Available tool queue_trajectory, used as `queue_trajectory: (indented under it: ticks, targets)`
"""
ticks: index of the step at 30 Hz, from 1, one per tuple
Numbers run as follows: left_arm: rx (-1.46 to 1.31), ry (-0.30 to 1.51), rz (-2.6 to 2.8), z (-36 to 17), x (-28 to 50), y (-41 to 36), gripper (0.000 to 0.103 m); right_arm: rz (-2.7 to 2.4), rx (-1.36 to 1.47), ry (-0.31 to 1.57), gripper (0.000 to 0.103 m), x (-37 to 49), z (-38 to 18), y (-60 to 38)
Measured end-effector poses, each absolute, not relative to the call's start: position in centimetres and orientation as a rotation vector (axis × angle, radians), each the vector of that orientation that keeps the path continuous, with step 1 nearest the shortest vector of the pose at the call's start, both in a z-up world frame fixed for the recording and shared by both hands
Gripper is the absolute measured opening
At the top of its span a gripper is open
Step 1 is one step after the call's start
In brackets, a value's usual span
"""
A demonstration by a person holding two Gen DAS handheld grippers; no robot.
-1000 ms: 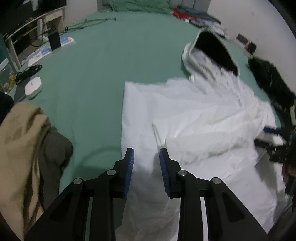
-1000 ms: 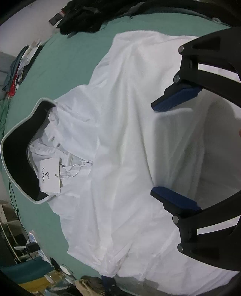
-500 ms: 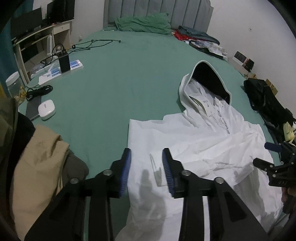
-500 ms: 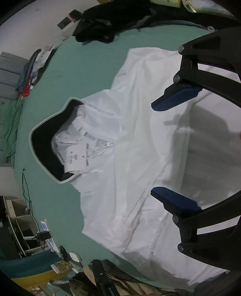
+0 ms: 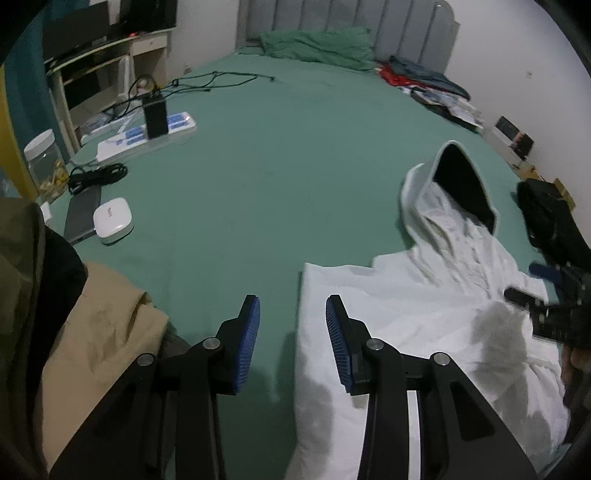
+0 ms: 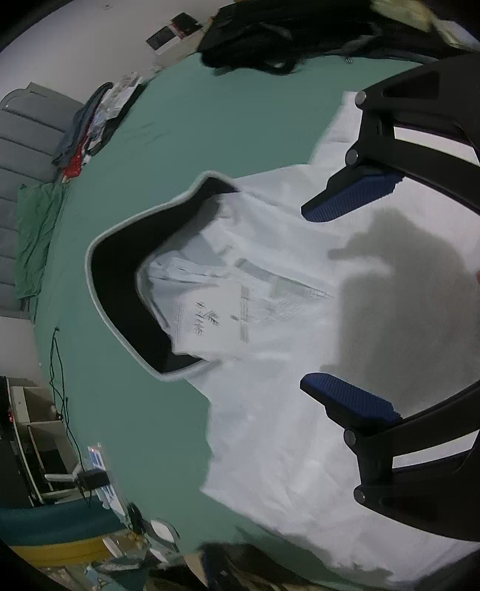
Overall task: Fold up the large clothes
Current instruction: 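Close the right gripper on the hood rim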
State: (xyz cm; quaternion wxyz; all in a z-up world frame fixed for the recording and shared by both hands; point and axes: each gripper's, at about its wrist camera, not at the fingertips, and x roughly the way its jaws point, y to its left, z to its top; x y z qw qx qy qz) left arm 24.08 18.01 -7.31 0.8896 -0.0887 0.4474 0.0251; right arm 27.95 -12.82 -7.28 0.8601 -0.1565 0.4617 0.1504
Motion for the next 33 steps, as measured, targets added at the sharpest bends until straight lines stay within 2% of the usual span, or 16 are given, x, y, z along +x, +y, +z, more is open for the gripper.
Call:
queue_trajectory:
  ticks: [8,13,15,16,17,18,33]
  targets:
    - [-0.173,0.956,0.131,-10.2,25.5,19.2,0.039,0.280,-0.385,0.865,0.082,36.8,-7.5,-12.6]
    - [-0.179,0.992,0.155,-11.6,25.6,19.9,0.039,0.265,-0.456,0.796,0.070,40.9,-7.9,-11.4]
    - [-0.184,1.001,0.176,-11.8,25.6,20.3,0.039,0.273,-0.474,0.788,0.046,42.2,-8.3,-10.8]
    - [-0.185,0.997,0.178,-11.8,25.5,20.4,0.039,0.280,-0.479,0.789,0.038,42.8,-8.6,-10.5]
    - [-0.181,0.996,0.185,-11.8,25.5,20.5,0.039,0.288,-0.471,0.796,0.018,43.1,-8.9,-10.5]
    - [-0.178,0.994,0.193,-11.8,25.5,20.5,0.039,0.294,-0.464,0.805,0.004,43.2,-9.1,-10.6]
    - [-0.173,0.959,0.181,-10.1,24.2,19.1,0.039,0.389,-0.607,0.781,0.003,30.7,-6.9,-11.7]
